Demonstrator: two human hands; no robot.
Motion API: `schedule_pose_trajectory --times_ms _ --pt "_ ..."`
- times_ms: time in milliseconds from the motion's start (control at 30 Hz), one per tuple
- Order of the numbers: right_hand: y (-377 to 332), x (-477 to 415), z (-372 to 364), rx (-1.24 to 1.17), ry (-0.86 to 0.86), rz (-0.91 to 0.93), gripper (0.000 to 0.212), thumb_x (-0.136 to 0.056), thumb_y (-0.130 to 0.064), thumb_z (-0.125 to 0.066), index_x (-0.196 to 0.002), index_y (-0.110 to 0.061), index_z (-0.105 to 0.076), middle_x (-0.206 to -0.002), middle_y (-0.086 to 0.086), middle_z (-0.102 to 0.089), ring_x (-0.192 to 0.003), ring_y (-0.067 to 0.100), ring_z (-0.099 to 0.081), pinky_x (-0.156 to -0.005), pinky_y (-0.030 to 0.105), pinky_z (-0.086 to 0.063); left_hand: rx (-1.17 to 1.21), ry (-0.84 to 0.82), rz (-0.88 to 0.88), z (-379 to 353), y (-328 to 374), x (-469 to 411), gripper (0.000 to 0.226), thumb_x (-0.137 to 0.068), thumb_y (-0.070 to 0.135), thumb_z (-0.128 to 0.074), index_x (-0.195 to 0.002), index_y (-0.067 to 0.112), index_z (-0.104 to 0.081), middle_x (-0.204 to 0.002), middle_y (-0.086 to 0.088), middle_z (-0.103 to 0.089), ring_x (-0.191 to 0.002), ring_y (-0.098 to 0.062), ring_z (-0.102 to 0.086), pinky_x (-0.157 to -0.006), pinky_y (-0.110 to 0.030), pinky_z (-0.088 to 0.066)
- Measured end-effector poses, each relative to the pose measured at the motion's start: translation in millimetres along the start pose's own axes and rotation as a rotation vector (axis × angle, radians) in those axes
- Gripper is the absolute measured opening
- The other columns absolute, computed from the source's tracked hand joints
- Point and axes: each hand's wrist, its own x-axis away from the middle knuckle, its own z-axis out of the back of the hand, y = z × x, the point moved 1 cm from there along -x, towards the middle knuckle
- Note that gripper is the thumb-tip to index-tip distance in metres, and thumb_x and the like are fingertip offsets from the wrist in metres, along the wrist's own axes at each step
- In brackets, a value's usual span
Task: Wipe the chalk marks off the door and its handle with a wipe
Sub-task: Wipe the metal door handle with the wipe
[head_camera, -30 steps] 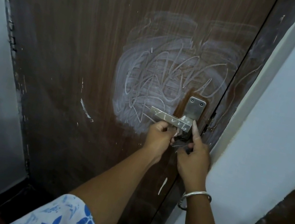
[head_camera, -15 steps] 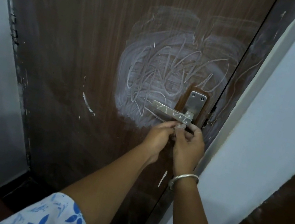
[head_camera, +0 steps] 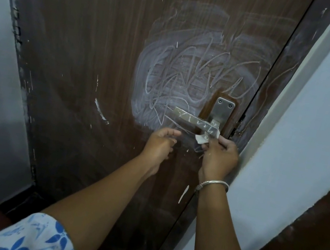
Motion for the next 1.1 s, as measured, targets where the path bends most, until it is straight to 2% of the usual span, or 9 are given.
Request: schedule_pose_trajectory --times_ms 167,333,500,567,700,867,967,1100 --pt "5 8 -13 0.047 -0.077 -0.025 0.009 -0.078 -0.006 -0.073 -0.079 -0.004 -0.064 -0.056 0.004 -0.061 -0.040 0.003 -0.052 -0.044 0.020 -0.045 -0.004 0.008 -0.019 0 1 -1 0.030 -0.087 0.001 -0.046 -0.084 0.026 -0.062 -0.079 0.005 -0.057 -0.060 -0.008 -0.045 -0.049 -0.020 -0.034" --pt "8 5 -6 -0.182 0.085 -0.046 0.010 -0.079 -0.007 -0.072 -0.078 -0.011 -0.063 -0.063 0.011 -0.063 -0.043 0.007 -0.054 -0.043 0.022 -0.044 -0.002 0.012 -0.026 5 0 -2 0.031 -0.088 0.001 -0.046 -0.085 0.028 -0.061 -0.084 0.008 -0.059 -0.063 -0.008 -0.046 -0.050 -0.020 -0.035" --pt "7 12 -18 -0.109 0.039 -0.035 0.020 -0.078 0.000 -0.070 -0.072 -0.015 -0.057 -0.060 0.012 -0.060 -0.043 0.005 -0.055 -0.045 0.020 -0.043 0.018 0.010 -0.021 -1 3 1 0.029 -0.087 -0.002 -0.044 -0.089 0.022 -0.060 -0.079 0.004 -0.055 -0.059 -0.007 -0.044 -0.042 -0.013 -0.035" --pt "7 9 -16 -0.113 0.083 -0.022 0.020 -0.079 0.000 -0.069 -0.073 -0.016 -0.058 -0.062 0.012 -0.061 -0.045 0.007 -0.056 -0.047 0.022 -0.044 0.027 0.002 -0.025 -3 5 3 0.030 -0.086 -0.004 -0.042 -0.096 0.018 -0.060 -0.079 0.003 -0.054 -0.059 -0.007 -0.044 -0.039 -0.010 -0.034" --pt "8 7 -9 -0.194 0.220 0.029 0.017 -0.083 -0.006 -0.068 -0.073 -0.015 -0.057 -0.058 0.005 -0.060 -0.040 0.003 -0.054 -0.040 0.019 -0.044 0.010 0.003 -0.023 2 4 1 0.030 -0.087 -0.004 -0.042 -0.098 0.019 -0.059 -0.082 0.005 -0.054 -0.062 -0.007 -0.045 -0.049 -0.018 -0.035" --pt "17 11 -10 -0.147 0.241 0.007 0.018 -0.083 -0.005 -0.067 -0.073 -0.012 -0.055 -0.066 0.005 -0.061 -0.052 0.015 -0.059 -0.048 0.023 -0.052 0.002 0.021 0.003 1 0 1 0.031 -0.087 -0.003 -0.043 -0.102 0.020 -0.058 -0.085 0.004 -0.055 -0.063 -0.007 -0.046 -0.050 -0.020 -0.034" --pt "26 14 -8 -0.112 0.230 -0.039 0.011 -0.083 -0.005 -0.067 -0.082 -0.003 -0.057 -0.066 0.004 -0.061 -0.051 0.010 -0.059 -0.050 0.022 -0.052 0.009 0.008 0.019 -3 -3 4 0.030 -0.087 -0.002 -0.043 -0.099 0.022 -0.058 -0.082 0.005 -0.054 -0.063 -0.007 -0.047 -0.052 -0.020 -0.035" --pt "30 18 -10 0.019 0.142 0.007 0.011 -0.083 -0.008 -0.069 -0.081 -0.006 -0.058 -0.066 0.002 -0.062 -0.049 0.008 -0.060 -0.051 0.023 -0.052 0.010 -0.009 0.015 -5 -5 7 0.028 -0.087 0.000 -0.046 -0.100 0.020 -0.060 -0.078 0.005 -0.054 -0.063 -0.007 -0.047 -0.053 -0.020 -0.036"
